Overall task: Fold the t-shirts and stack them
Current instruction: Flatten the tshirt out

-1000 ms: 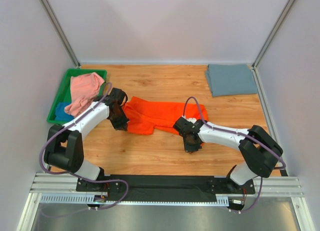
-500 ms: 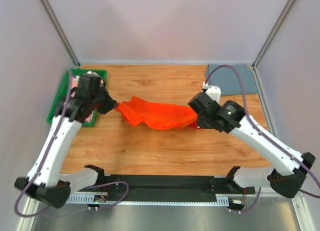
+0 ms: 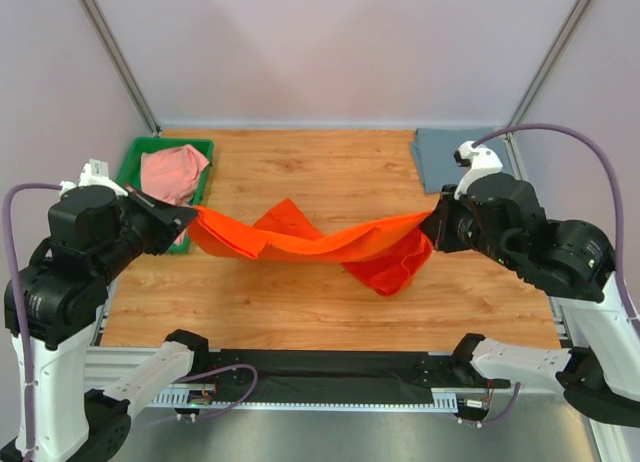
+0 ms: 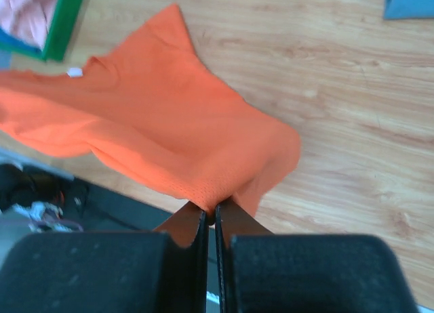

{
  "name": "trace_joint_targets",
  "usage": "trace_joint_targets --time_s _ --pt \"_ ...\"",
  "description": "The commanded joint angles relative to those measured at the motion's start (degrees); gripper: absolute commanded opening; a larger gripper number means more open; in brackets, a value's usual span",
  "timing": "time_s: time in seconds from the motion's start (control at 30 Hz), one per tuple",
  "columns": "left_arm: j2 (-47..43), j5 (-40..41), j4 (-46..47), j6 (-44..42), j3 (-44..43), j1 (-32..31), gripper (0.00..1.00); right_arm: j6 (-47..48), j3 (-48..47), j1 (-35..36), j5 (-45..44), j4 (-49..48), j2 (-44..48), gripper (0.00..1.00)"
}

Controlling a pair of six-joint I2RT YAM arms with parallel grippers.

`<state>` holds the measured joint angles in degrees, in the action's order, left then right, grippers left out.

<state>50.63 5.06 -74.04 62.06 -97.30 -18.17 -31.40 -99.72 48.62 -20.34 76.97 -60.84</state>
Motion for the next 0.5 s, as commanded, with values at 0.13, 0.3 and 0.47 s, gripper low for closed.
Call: trace_joint_targets --time_s 0.13,0.3,0.47 --pt "5.7 10.9 -8.0 -5.4 -4.4 0.2 0.00 13.7 12.6 0.1 23.3 17.4 -1.7 0.00" --pt "9.1 13.1 -8.3 -8.9 -2.0 0.9 0.00 11.0 17.6 0.0 22.5 17.7 1.6 0.00" --pt "11.6 7.0 -4.6 -11.9 3.4 5.4 0.00 4.8 22.5 -0.1 27.0 17.3 3.9 0.00"
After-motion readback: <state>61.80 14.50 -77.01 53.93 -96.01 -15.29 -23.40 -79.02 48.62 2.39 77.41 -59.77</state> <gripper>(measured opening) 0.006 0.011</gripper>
